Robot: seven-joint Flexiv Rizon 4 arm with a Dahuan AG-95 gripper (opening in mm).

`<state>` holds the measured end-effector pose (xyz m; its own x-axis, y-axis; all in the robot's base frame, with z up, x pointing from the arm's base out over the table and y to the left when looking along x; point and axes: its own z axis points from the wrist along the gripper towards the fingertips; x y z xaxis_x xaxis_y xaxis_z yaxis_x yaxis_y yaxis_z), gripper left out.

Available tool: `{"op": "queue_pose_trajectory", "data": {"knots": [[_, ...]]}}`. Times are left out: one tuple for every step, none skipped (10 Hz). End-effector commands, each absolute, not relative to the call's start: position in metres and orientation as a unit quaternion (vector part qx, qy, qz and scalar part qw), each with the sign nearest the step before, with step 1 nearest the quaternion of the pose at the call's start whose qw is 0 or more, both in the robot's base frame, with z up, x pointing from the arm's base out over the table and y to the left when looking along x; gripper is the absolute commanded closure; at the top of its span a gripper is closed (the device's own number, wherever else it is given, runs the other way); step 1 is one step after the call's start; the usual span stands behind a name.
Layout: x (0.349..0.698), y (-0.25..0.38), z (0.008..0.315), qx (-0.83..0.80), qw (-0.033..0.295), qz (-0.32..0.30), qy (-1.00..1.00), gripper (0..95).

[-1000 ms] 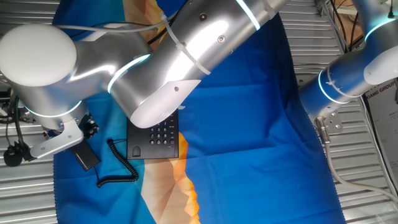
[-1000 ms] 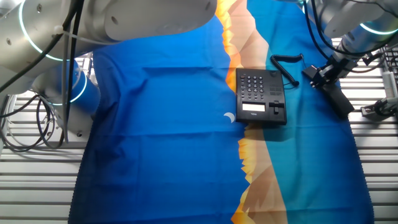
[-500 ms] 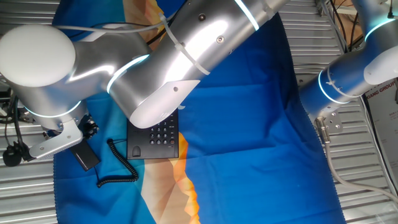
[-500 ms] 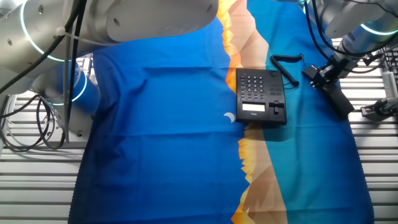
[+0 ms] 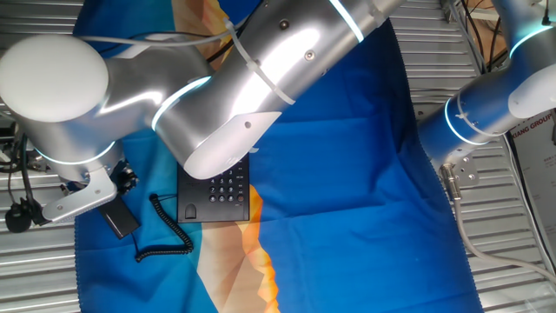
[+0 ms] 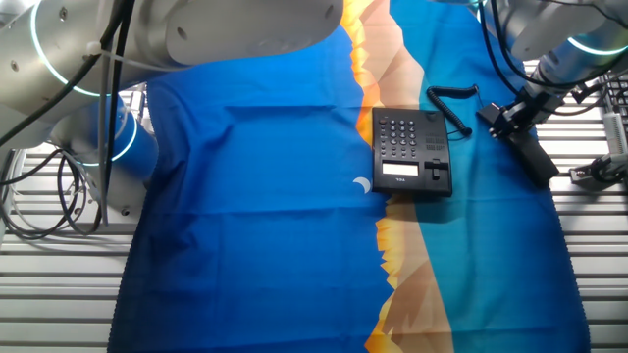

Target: Place the handset of the telephone on the corresponding phone cradle

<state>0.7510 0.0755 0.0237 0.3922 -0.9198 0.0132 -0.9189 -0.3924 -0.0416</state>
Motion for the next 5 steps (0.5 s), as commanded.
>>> {"op": "queue_pose_trajectory", "data": {"knots": [[0.7510,0.0756,0.0238,-0.834,0.015,-0.018,0.552,57.0],[0.7510,0.0756,0.0238,-0.832,0.015,-0.018,0.554,57.0],[0.7510,0.0756,0.0238,-0.832,0.015,-0.018,0.555,57.0],[0.7510,0.0756,0.0238,-0.832,0.016,-0.019,0.555,57.0],[0.7510,0.0756,0.0238,-0.831,0.016,-0.019,0.556,76.0]]}}
